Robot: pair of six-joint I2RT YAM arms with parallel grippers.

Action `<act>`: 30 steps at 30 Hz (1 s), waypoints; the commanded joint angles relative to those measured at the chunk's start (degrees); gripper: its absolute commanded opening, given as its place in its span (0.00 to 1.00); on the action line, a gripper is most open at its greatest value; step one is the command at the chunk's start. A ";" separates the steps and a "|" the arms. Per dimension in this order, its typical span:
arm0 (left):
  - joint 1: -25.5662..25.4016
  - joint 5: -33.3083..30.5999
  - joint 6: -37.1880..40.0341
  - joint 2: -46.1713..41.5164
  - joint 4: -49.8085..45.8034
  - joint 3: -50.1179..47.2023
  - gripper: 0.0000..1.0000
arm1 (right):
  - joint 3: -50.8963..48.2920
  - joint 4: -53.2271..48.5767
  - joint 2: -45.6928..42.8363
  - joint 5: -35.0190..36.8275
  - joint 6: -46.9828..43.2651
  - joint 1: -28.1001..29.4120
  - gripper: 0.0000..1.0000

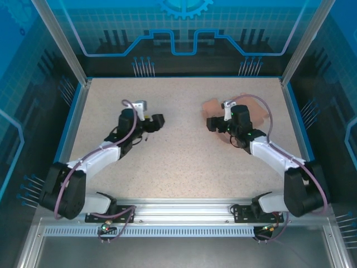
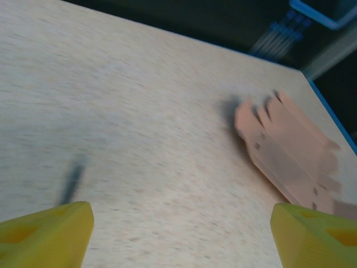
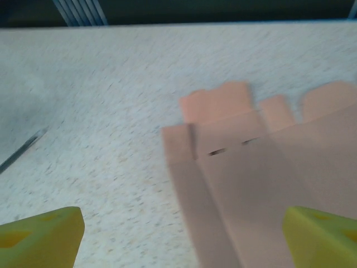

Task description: Fold the paper box

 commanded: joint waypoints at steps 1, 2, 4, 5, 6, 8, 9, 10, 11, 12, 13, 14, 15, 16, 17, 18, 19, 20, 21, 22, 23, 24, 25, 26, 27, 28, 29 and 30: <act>-4.26 0.77 -0.78 4.34 -0.29 3.12 0.82 | 2.17 -3.57 2.42 -0.92 0.45 -0.32 0.89; -5.91 0.65 -1.45 6.10 0.69 3.80 0.82 | 2.39 -3.33 2.80 -1.22 0.67 -0.89 0.89; -8.52 0.66 -2.37 9.75 1.54 6.18 0.80 | 2.26 -3.03 3.00 -1.57 1.32 -2.52 0.89; -9.89 0.73 -2.50 11.90 1.51 7.82 0.79 | 2.26 -3.03 3.10 -2.32 1.71 -3.73 0.89; -10.84 0.94 -2.51 13.94 1.29 9.61 0.78 | 2.27 -3.35 3.26 -3.02 2.18 -5.06 0.88; -12.12 0.89 -2.05 17.34 0.02 13.22 0.76 | 2.44 -4.56 3.31 -3.31 2.83 -6.81 0.86; -12.55 0.71 -2.02 19.13 -0.55 14.98 0.76 | 2.22 -5.22 3.17 -2.75 2.76 -7.25 0.85; -12.85 0.71 -2.28 20.80 -1.19 16.64 0.75 | 2.07 -5.70 3.05 -2.07 2.62 -7.38 0.84; -13.14 1.10 -2.88 22.64 -1.72 18.57 0.72 | 1.80 -6.16 2.80 -1.44 2.49 -7.39 0.83; -13.45 1.71 -3.55 24.51 -1.89 20.28 0.69 | 1.57 -6.61 2.64 -1.00 2.48 -7.39 0.82; -13.69 2.31 -4.26 26.11 -1.95 21.80 0.67 | 1.20 -6.76 2.44 -0.77 2.48 -7.39 0.82; -14.02 3.06 -5.04 27.85 -1.86 23.34 0.65 | 0.88 -6.85 2.25 -0.40 2.42 -7.48 0.82; -14.46 3.43 -5.65 29.57 -1.60 24.97 0.64 | 0.62 -7.06 1.98 0.19 2.41 -7.46 0.82; -14.67 3.77 -6.12 31.07 -1.32 26.26 0.62 | 0.36 -7.20 1.66 0.62 2.44 -7.56 0.82; -14.89 4.04 -6.92 32.83 -1.32 27.78 0.61 | 0.09 -7.34 1.19 1.28 2.51 -7.66 0.82; -15.01 4.53 -7.56 34.72 -1.41 29.24 0.59 | -0.26 -7.35 0.56 1.82 2.65 -7.75 0.82; -15.10 4.82 -8.28 36.03 -1.60 30.27 0.58 | -0.57 -7.21 -0.01 2.33 2.66 -7.80 0.83; -15.11 5.24 -9.19 37.43 -1.62 31.51 0.58 | -0.97 -7.12 -0.83 2.75 2.67 -8.00 0.83; -15.17 5.58 -9.92 38.56 -1.46 32.66 0.57 | -1.29 -7.07 -1.50 3.19 2.65 -8.15 0.83; -15.22 5.89 -10.52 39.58 -1.31 33.50 0.57 | -1.47 -7.05 -2.08 3.58 2.59 -8.35 0.83; -15.36 6.20 -11.13 40.66 -1.26 34.52 0.57 | -1.76 -6.99 -2.69 3.86 2.66 -8.59 0.83; -15.57 6.35 -11.56 41.75 -1.43 35.65 0.57 | -2.14 -6.79 -3.22 3.97 2.69 -8.76 0.83; -15.76 6.23 -11.93 42.62 -1.85 36.49 0.57 | -2.47 -6.60 -3.61 4.00 2.75 -8.93 0.84; -15.93 6.13 -12.37 43.66 -2.39 37.53 0.58 | -2.81 -6.42 -3.90 3.98 2.75 -8.99 0.83; -16.13 5.90 -12.78 44.52 -2.80 38.33 0.58 | -3.03 -6.33 -4.13 4.00 2.83 -9.12 0.84; -16.22 5.62 -13.18 45.15 -3.04 38.87 0.58 | -3.14 -6.35 -4.28 3.87 2.77 -9.19 0.84; -16.37 5.16 -13.65 45.80 -3.17 39.51 0.58 | -3.22 -6.41 -4.45 3.91 2.75 -9.32 0.84; -16.49 4.74 -14.02 46.48 -3.41 40.01 0.58 | -3.42 -6.42 -4.55 3.89 2.75 -9.34 0.84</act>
